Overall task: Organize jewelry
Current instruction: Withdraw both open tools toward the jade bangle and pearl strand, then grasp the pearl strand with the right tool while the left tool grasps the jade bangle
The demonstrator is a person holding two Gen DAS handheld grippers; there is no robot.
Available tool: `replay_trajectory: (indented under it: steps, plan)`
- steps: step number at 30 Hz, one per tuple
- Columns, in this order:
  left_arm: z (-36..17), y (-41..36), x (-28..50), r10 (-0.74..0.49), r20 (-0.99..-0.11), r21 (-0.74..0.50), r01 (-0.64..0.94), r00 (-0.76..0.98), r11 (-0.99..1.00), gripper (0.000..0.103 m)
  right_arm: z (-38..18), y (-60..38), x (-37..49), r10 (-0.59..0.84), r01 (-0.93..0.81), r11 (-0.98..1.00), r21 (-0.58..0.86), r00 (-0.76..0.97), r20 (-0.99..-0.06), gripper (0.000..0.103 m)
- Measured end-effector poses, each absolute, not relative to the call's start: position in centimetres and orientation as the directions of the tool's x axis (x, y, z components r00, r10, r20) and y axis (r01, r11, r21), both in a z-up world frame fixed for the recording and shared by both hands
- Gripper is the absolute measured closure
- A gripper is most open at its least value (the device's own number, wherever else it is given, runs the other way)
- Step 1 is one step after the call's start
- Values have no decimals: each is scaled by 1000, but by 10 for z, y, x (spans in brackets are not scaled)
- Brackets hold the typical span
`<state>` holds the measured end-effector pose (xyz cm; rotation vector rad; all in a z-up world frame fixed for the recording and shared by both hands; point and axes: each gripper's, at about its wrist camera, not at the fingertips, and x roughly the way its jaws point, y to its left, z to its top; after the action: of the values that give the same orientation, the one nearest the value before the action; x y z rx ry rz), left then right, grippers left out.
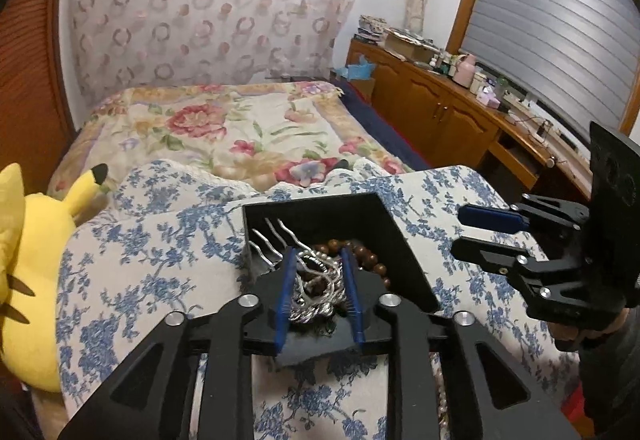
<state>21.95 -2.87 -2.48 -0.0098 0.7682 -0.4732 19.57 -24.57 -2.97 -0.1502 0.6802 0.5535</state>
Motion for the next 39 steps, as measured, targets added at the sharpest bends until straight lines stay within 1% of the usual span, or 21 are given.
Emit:
replay_trajectory:
  steps: [1,3,4,6,8,10,12,21,26,29,39]
  plan:
    - [-25,-28,216,-408,-665,-173,402,625,899,70,-31,-247,191,433,-529,848,43,643,-632,65]
    - [-25,-25,208,-389,-663,-161,385,640,909,53,-32,-248,183,430,-524,851,43,647,-630,65]
    - [-26,-23,202,-376,-662,-153,374,648,914,49,-35,-249,177,430,-520,853,48,647,-630,65]
    - [-28,-20,194,-355,-663,-137,359,659,923,38,-37,-251,170,428,-516,855,52,648,-630,65]
    - [-29,-17,182,-333,-660,-119,344,673,932,33,-40,-253,161,427,-511,858,56,648,-630,65]
    - [-30,-14,177,-327,-660,-120,335,676,934,29,-44,-254,151,431,-510,857,65,643,-633,65]
    - [-32,-11,167,-325,-661,-128,325,677,937,22,-47,-255,141,434,-511,857,72,638,-637,65]
    - [-51,-8,130,-288,-672,-105,296,683,949,11,-66,-263,107,428,-509,857,80,617,-661,65]
    - [-70,-13,117,-282,-695,-99,300,661,949,11,-76,-267,97,415,-512,856,70,600,-684,65]
    - [-80,-19,113,-282,-712,-98,307,644,947,11,-83,-265,90,421,-523,849,78,578,-699,69]
    - [-103,-27,108,-254,-752,-68,312,608,948,11,-98,-236,71,469,-604,791,100,493,-732,69]
